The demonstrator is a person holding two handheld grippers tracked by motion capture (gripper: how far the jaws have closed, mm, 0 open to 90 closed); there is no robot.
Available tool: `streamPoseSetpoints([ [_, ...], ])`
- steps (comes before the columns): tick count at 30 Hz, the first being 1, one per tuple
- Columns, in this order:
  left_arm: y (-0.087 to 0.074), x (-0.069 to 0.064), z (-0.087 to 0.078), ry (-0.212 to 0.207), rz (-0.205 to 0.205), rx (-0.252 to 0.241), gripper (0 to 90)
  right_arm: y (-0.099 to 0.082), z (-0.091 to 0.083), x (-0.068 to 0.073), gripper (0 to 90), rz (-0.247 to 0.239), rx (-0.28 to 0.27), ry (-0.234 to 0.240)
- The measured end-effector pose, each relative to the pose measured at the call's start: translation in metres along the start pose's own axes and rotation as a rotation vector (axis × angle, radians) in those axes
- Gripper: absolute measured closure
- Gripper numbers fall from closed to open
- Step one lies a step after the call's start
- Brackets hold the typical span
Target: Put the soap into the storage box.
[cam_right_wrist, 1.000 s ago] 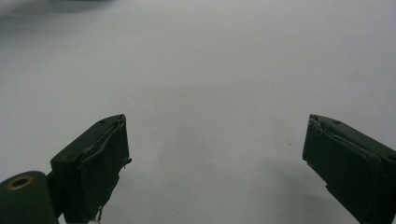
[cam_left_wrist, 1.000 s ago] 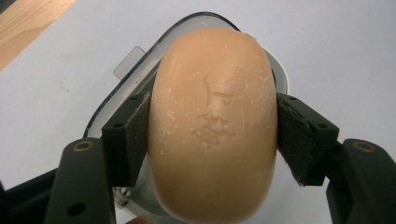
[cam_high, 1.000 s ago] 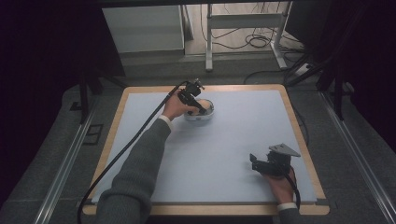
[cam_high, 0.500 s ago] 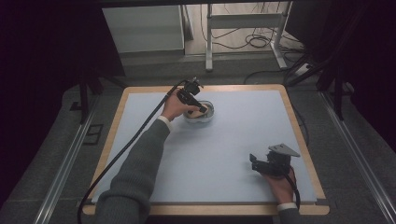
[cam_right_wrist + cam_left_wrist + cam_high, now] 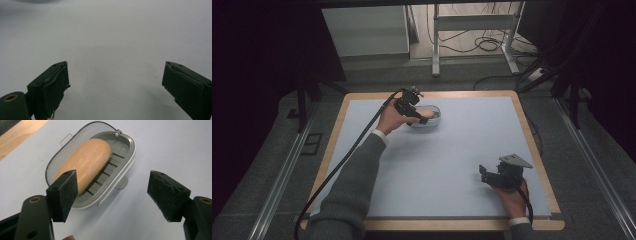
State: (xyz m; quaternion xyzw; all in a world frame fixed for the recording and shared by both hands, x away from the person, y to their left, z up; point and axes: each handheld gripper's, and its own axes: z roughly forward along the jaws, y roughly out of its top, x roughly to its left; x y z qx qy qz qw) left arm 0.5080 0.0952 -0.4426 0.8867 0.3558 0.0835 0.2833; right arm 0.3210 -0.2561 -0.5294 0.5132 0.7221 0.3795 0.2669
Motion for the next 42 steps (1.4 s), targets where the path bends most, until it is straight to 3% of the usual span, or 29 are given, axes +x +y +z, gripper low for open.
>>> streamPoseSetpoints([
  [8,-0.028,-0.012,-0.019,0.0,-0.003,-0.05,21.6,0.0,0.0,0.0,7.2,0.002,-0.001,0.002],
  [20,-0.096,-0.029,-0.051,0.005,-0.039,-0.118,19.6,0.0,0.0,0.0,7.2,-0.002,-0.001,-0.001],
  [22,-0.112,-0.031,-0.055,0.029,-0.051,-0.122,19.5,0.0,0.0,0.0,7.2,-0.002,-0.001,-0.001],
  [28,-0.155,-0.038,-0.061,0.037,-0.11,-0.15,19.2,0.0,0.0,0.001,7.2,-0.003,-0.002,-0.006],
  [33,-0.19,-0.043,-0.061,0.057,-0.145,-0.137,18.9,0.0,0.0,0.002,7.2,-0.011,0.0,-0.011],
  [36,-0.208,-0.044,-0.06,0.046,-0.174,-0.139,18.9,0.0,0.0,0.002,7.2,-0.013,0.001,-0.017],
  [42,-0.223,-0.041,-0.055,0.051,-0.204,-0.123,18.7,0.0,0.0,0.003,7.2,-0.016,0.001,-0.017],
])
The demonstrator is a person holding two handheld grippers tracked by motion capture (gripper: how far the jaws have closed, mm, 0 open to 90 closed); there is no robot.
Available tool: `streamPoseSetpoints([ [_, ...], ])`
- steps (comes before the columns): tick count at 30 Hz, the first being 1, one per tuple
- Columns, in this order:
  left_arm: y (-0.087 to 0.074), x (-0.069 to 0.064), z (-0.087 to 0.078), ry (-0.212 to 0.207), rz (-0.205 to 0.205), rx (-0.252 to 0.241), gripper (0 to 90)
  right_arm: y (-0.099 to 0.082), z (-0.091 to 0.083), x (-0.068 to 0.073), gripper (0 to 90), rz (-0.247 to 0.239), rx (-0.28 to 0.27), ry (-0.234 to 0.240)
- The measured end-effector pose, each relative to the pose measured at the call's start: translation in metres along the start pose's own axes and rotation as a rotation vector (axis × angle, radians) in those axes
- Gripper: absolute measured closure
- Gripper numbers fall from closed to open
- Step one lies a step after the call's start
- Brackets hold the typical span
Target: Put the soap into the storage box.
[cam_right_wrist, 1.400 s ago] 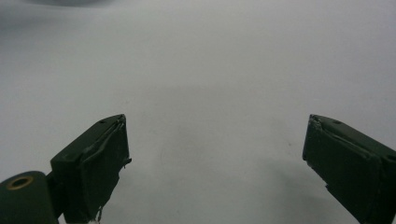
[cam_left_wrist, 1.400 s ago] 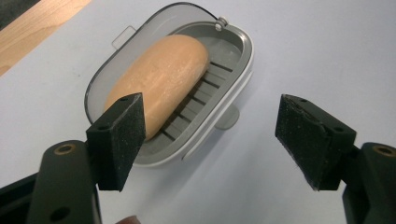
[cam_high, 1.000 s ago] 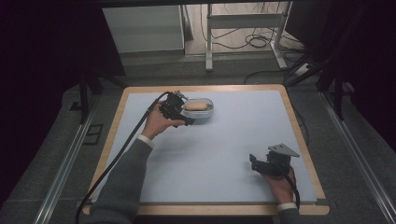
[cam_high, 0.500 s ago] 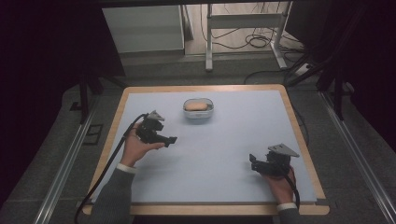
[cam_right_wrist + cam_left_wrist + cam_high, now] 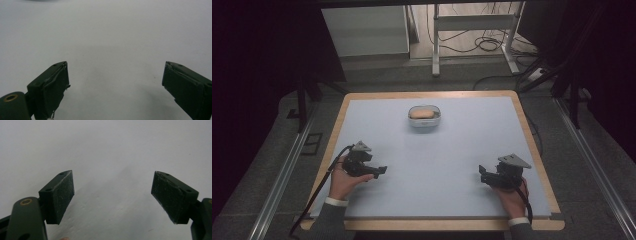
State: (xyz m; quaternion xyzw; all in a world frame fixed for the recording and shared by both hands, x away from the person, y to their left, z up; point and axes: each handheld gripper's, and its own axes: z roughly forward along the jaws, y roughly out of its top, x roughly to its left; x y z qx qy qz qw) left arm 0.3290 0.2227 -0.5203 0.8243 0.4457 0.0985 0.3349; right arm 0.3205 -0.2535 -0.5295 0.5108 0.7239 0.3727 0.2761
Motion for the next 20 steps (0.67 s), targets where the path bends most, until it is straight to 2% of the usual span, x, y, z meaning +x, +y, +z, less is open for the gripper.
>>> streamPoseSetpoints([
  [10,-0.0016,-0.0012,0.005,-0.01,0.014,0.017,18.1,0.0,-0.0004,-0.0004,7.2,0.002,-0.001,0.006],
  [20,-0.0026,-0.0025,0.0017,-0.017,0.006,0.0,17.9,0.0001,0.0001,-0.0026,7.1,0.012,0.0,0.022],
])
